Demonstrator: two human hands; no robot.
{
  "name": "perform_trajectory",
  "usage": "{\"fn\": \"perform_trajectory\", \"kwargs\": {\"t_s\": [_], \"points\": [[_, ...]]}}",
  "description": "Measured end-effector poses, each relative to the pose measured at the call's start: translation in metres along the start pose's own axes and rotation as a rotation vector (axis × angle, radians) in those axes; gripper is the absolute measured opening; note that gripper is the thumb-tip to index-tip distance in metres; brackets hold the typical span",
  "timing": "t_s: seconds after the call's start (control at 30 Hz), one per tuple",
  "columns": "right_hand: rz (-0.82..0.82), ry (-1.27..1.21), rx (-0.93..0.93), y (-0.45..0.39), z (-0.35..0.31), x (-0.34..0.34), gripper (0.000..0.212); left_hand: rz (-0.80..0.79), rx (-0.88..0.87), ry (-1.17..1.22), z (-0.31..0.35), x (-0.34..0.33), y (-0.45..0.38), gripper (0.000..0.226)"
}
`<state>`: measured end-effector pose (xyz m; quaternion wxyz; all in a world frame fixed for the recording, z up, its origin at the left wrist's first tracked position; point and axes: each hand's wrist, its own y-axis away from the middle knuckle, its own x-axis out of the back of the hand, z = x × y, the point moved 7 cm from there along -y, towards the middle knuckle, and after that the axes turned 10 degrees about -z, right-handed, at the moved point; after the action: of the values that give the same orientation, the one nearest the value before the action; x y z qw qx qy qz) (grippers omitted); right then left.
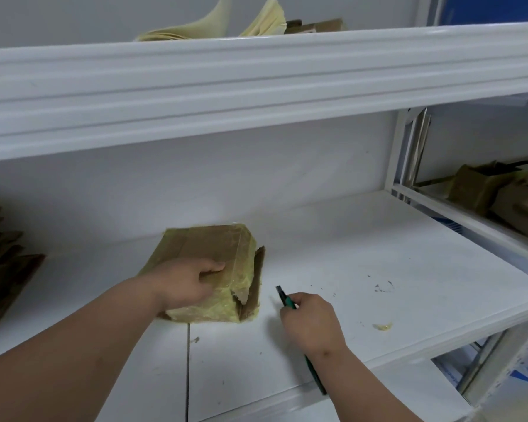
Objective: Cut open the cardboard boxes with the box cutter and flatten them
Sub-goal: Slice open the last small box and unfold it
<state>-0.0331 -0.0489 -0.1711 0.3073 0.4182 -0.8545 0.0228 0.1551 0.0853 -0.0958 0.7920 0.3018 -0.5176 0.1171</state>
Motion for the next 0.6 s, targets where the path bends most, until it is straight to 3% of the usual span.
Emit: {"fn": "perform_trajectory", "kwargs": {"t_s": [0.1,0.2,0.27,0.4,0.6], "points": [[-0.002,0.154,0.007,-0.008,-0.004,0.003,0.012,0.041,0.051,-0.150,0.020,0.002,0.003,0.063],[-0.010,0.360,0.002,-0.017,-0.003,-0.002,0.027,0.183,0.054,-0.327,0.037,0.000,0.004,0.064],[0.001,0.446,0.000,-0.022,-0.002,0.002,0.037,0.203,0.016,-0.327,0.035,-0.002,0.001,0.059],[-0.010,0.586,-0.019,-0.026,-0.004,0.009,0.048,0.042,-0.025,-0.257,-0.003,-0.004,-0.002,0.065],[-0.039,0.603,0.120,-0.033,-0.028,-0.016,0.054,0.159,0.154,-0.297,-0.042,0.009,0.027,0.056]]}}
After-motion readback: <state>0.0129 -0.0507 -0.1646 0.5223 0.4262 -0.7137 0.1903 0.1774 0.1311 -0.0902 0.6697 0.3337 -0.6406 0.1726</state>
